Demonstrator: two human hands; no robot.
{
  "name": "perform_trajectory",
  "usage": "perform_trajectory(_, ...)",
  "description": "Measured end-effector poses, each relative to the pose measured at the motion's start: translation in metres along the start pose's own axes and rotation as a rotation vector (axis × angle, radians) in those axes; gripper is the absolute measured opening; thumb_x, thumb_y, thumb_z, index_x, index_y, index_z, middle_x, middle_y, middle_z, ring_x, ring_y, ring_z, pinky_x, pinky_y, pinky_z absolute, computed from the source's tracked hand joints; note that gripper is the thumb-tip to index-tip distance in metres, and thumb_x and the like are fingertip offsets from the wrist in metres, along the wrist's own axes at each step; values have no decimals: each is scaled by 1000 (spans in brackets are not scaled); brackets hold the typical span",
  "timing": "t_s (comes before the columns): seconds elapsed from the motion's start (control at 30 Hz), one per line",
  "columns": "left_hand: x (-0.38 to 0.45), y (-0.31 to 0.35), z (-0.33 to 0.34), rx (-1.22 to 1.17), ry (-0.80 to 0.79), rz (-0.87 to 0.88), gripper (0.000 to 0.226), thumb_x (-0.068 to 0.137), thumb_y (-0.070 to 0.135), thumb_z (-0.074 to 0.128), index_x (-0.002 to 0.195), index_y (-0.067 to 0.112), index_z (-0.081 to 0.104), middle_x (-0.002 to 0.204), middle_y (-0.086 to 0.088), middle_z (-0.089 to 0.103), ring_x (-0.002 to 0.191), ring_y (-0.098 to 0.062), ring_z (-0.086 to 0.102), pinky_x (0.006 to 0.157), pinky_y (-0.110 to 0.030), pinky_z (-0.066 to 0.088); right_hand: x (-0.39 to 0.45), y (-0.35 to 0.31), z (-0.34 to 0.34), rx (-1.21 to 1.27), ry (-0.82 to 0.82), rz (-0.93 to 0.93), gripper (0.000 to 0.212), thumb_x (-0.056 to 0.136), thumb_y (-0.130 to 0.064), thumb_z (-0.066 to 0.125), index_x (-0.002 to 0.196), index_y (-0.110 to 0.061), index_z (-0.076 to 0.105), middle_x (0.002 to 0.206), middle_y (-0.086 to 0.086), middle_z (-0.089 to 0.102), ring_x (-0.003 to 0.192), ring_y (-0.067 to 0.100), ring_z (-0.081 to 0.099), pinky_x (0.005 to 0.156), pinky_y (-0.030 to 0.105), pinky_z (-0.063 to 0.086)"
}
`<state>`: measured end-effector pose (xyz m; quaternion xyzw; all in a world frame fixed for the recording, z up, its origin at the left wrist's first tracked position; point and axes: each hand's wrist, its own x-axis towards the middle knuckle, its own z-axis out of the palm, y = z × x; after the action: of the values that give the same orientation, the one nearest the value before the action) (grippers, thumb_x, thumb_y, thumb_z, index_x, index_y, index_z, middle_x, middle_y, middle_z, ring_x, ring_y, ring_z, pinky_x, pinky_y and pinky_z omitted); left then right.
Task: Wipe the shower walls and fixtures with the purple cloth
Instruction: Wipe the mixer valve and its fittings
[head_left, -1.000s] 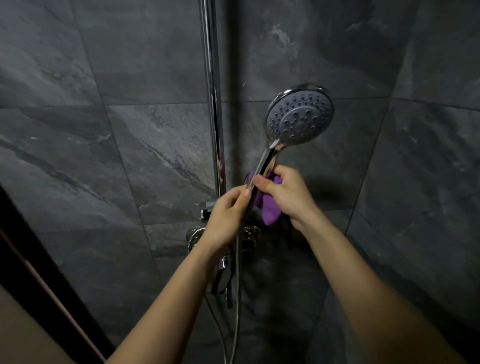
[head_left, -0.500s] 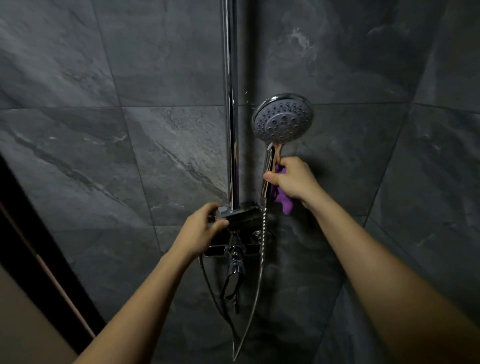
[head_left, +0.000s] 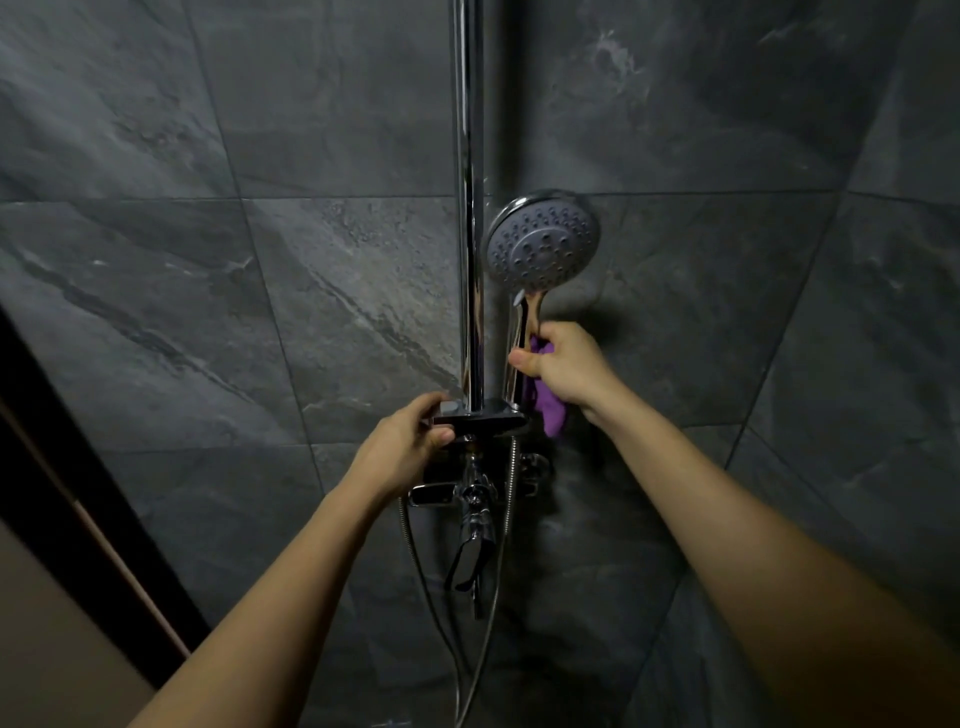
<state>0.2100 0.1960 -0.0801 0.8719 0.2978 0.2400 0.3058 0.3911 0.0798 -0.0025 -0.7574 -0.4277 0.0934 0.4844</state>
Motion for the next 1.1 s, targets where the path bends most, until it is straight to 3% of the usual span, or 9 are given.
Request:
perform_trajectory(0.2,2,-6,4,-35,15,9,45,92,26,64,135,30,51,125,0,67,114,-18,62,98,-41,50,-4,5,8,-67,48,9,21,83,-24,74,93,-7,69,88,12,73,81,22,69,78,34,53)
perform_trajectory(0.43,1,-7,10,-61,57,32,45,93,20,63,136,26,51,126,0,66,115,-19,62,99,-38,49,-13,12,18,-70,136,5,23,83,-31,71,100,-15,70,82,5,70,84,23,68,85,37,54)
perform_trajectory(0.57,1,-5,12,-72,62,38,44,94,17,61,136,24,50,127,-2,65,116,-20,60,99,-36,48,-10,8,13,-76,78,18,17,85,-23,71,96,-11,69,91,5,70,87,21,65,81,32,49)
perform_trajectory(0.73,2,-2,13,-83,54,27,42,95,14,58,136,22,49,127,-1,64,115,-16,58,89,-24,40,-10,9,8,-47,14,-18,9,88,-17,68,96,-14,67,85,-1,65,83,15,61,75,25,40)
perform_trajectory(0.87,-4,-9,13,-149,-11,27,52,98,21,55,146,21,35,139,0,55,125,-16,54,101,-29,43,-20,32,15,162,106,-60,8,87,-13,70,94,-10,67,89,3,62,82,16,60,79,28,48)
perform_trajectory(0.93,-14,-20,13,-239,-51,-10,65,99,22,56,153,17,21,148,3,42,133,-12,45,108,-28,38,-33,55,18,421,185,68,19,88,-7,69,107,-9,64,96,7,63,86,18,61,81,25,49)
perform_trajectory(1.0,-24,-37,15,-212,-41,-68,61,98,21,57,151,14,29,145,2,45,132,-13,46,106,-20,37,-49,79,21,710,295,290,34,89,-7,68,121,-4,59,111,15,64,96,23,61,81,31,51)
perform_trajectory(1.07,-35,-55,20,-106,-41,-96,44,97,20,58,140,14,46,130,4,57,124,-13,54,91,-5,36,-66,92,27,943,368,442,37,90,-8,66,125,1,58,112,19,64,96,27,61,74,32,53)
perform_trajectory(1.1,-41,-61,24,-86,-50,-105,40,97,19,58,136,16,49,126,6,58,121,-13,56,88,-4,37,-75,91,31,1023,381,464,36,91,-9,65,125,0,59,109,17,66,93,26,62,72,33,53)
